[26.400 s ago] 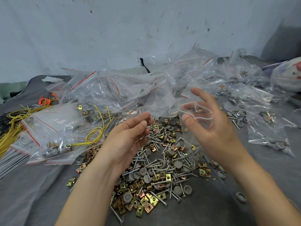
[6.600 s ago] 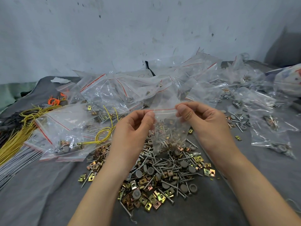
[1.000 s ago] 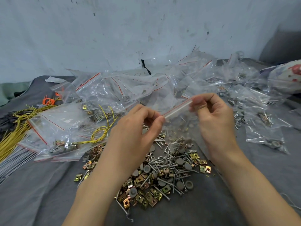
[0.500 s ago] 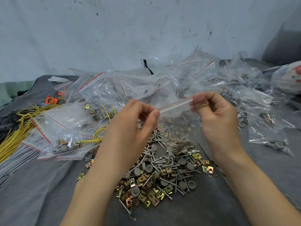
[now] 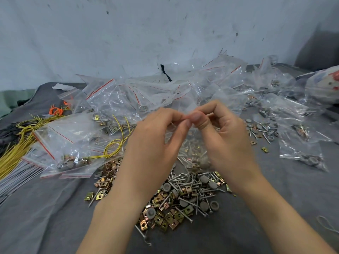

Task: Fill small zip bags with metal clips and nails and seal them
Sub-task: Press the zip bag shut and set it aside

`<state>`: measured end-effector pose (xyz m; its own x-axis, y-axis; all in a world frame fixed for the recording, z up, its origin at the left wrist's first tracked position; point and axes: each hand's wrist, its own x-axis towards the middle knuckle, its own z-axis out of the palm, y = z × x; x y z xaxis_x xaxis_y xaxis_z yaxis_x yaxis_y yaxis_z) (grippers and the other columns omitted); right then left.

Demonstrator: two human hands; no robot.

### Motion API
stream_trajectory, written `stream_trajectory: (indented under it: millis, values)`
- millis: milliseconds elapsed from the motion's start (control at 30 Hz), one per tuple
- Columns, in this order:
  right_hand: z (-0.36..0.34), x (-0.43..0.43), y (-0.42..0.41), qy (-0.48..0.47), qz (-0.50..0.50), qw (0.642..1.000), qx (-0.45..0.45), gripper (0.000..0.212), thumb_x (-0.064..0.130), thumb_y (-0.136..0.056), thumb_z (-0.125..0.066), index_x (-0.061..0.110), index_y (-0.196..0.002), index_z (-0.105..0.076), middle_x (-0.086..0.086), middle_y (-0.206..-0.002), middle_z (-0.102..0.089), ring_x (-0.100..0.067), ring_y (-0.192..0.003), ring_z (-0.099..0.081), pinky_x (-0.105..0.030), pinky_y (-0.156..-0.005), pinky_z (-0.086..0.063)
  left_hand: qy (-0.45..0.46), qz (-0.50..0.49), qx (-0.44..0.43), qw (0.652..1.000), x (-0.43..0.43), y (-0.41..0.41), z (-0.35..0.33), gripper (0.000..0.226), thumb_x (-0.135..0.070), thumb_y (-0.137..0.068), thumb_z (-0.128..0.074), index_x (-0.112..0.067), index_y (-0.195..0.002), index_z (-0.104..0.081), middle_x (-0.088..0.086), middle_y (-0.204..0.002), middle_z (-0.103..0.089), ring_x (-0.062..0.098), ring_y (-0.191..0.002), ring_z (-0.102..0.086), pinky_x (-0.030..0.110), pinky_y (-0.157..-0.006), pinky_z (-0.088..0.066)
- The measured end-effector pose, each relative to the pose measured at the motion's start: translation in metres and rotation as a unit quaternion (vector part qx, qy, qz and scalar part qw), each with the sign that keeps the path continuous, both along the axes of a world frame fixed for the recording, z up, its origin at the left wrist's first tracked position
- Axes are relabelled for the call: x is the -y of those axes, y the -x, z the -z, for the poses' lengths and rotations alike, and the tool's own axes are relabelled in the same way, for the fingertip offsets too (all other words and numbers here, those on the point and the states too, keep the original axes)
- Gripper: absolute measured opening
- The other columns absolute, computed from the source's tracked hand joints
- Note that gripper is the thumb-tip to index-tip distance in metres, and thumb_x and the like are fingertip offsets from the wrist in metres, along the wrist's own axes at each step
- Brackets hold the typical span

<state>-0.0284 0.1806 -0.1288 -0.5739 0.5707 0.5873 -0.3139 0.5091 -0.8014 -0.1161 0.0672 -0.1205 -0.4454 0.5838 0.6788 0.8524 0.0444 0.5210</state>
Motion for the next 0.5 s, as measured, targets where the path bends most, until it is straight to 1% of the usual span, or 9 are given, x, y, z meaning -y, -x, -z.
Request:
stream_trajectory:
  millis: [67, 167, 200, 267, 333, 433, 500]
  values:
    - [0.0007, 0.0011, 0.0001, 0.023, 0.017, 0.999, -0.015, 0.012, 0.028, -0.097, -0.062, 0.026, -0.085, -0.063, 0.017, -0.075, -0.066, -0.001, -0.066, -0.056, -0.019, -0.065, -0.039, 0.002, 0.005, 0.013, 1.000, -0.0005, -0.0012, -0.0018, 0.014, -0.037, -0.096, -0.059, -0.025, -0.097, -0.067, -0.016, -0.092, -0.068, 0.002, -0.094, -0.064, 0.029, -0.081, -0.051]
    - [0.0007, 0.0010, 0.0001, 0.064, 0.039, 0.996, -0.041, 0.015, 0.021, -0.098, -0.061, 0.025, -0.083, -0.062, 0.008, -0.069, -0.062, -0.002, -0.054, -0.049, -0.019, -0.051, -0.040, 0.004, 0.014, 0.025, 1.000, 0.0002, -0.0008, -0.0044, 0.011, -0.036, -0.096, -0.060, -0.027, -0.095, -0.066, -0.018, -0.091, -0.068, -0.001, -0.093, -0.064, 0.019, -0.080, -0.048]
    - [0.0002, 0.0010, 0.0003, 0.069, 0.045, 0.995, -0.048, 0.015, 0.020, -0.098, -0.061, 0.024, -0.083, -0.061, 0.007, -0.068, -0.060, -0.003, -0.053, -0.048, -0.018, -0.049, -0.040, 0.006, 0.015, 0.027, 1.000, 0.0011, -0.0004, -0.0051, 0.010, -0.036, -0.096, -0.061, -0.027, -0.095, -0.066, -0.018, -0.091, -0.068, -0.002, -0.094, -0.063, 0.017, -0.080, -0.047]
    - [-0.0009, 0.0005, 0.0009, 0.076, 0.055, 0.994, -0.056, 0.013, 0.024, -0.094, -0.059, 0.026, -0.081, -0.061, 0.009, -0.068, -0.059, -0.001, -0.054, -0.048, -0.017, -0.049, -0.039, 0.010, 0.015, 0.030, 0.999, 0.0026, 0.0000, -0.0061, 0.008, -0.036, -0.096, -0.061, -0.029, -0.094, -0.066, -0.018, -0.092, -0.068, -0.001, -0.094, -0.063, 0.016, -0.079, -0.047]
    - [-0.0013, -0.0017, 0.0018, 0.080, 0.069, 0.993, -0.061, 0.012, 0.029, -0.090, -0.058, 0.029, -0.079, -0.061, 0.012, -0.068, -0.059, 0.000, -0.058, -0.049, -0.015, -0.054, -0.040, 0.012, 0.015, 0.032, 0.999, 0.0038, 0.0006, -0.0063, 0.008, -0.037, -0.096, -0.061, -0.031, -0.094, -0.066, -0.018, -0.091, -0.068, 0.000, -0.094, -0.063, 0.019, -0.079, -0.048]
    - [-0.0012, -0.0064, 0.0025, 0.083, 0.080, 0.990, -0.077, 0.011, 0.028, -0.090, -0.058, 0.028, -0.079, -0.061, 0.014, -0.068, -0.059, -0.001, -0.062, -0.050, -0.012, -0.057, -0.041, 0.014, 0.011, 0.033, 0.999, 0.0049, 0.0025, -0.0055, 0.009, -0.038, -0.095, -0.061, -0.032, -0.095, -0.066, -0.020, -0.094, -0.068, -0.002, -0.096, -0.063, 0.024, -0.082, -0.049]
    - [-0.0008, -0.0082, 0.0029, 0.087, 0.081, 0.989, -0.085, 0.012, 0.028, -0.091, -0.059, 0.028, -0.079, -0.060, 0.015, -0.068, -0.057, 0.000, -0.063, -0.050, -0.012, -0.057, -0.041, 0.010, 0.008, 0.031, 0.999, 0.0055, 0.0035, -0.0055, 0.009, -0.039, -0.095, -0.061, -0.032, -0.095, -0.067, -0.022, -0.093, -0.068, -0.005, -0.095, -0.062, 0.019, -0.082, -0.048]
